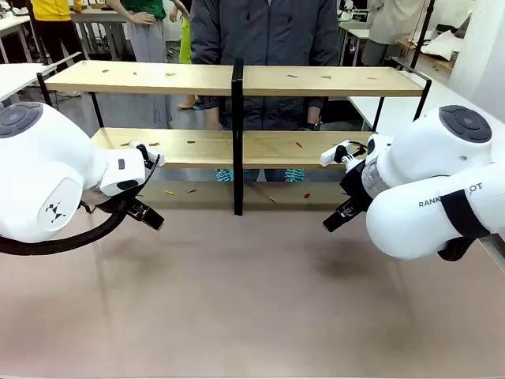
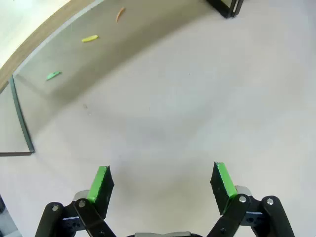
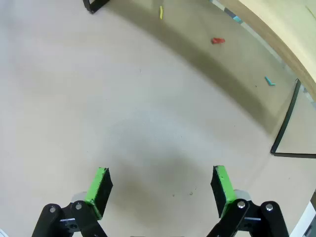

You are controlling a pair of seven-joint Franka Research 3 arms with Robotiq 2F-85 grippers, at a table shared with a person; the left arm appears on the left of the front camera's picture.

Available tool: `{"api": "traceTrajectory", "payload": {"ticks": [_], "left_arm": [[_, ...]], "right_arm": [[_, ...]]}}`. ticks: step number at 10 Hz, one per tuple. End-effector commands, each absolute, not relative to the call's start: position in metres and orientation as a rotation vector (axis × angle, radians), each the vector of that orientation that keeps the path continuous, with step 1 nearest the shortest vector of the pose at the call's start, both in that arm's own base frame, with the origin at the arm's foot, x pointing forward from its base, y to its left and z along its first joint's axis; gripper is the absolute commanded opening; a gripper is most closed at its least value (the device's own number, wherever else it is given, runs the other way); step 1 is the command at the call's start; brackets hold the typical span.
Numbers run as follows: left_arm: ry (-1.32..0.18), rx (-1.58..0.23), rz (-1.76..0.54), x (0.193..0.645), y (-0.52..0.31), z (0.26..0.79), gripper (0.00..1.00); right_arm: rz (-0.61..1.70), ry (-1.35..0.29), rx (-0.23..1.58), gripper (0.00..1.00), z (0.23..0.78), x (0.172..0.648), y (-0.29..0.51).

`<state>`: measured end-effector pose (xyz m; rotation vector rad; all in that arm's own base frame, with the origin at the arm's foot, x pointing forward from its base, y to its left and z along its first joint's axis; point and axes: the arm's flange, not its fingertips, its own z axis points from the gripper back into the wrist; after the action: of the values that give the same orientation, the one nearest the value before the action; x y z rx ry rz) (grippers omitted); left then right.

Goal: Clean the shelves.
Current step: Pick up the Duster when the human hands it over.

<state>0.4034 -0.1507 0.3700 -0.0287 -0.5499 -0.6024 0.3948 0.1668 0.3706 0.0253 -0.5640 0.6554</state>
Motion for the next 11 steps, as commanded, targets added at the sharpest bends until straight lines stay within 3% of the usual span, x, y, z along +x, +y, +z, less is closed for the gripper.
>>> {"api": "traceTrajectory", "payload": {"ticks": [1, 11], "left_arm": [[-0.550, -0.029, -0.602, 0.4034, -0.1507, 0.3702, 1.00], [-0.550, -0.029, -0.602, 0.4034, -0.1507, 0.3702, 1.00]], "right_arm": [[0.656, -0.564, 0.025, 1.00, 0.3707, 0.3949, 0.1669], [0.656, -0.564, 0.025, 1.00, 0.3707, 0.3949, 0.1669]]}}
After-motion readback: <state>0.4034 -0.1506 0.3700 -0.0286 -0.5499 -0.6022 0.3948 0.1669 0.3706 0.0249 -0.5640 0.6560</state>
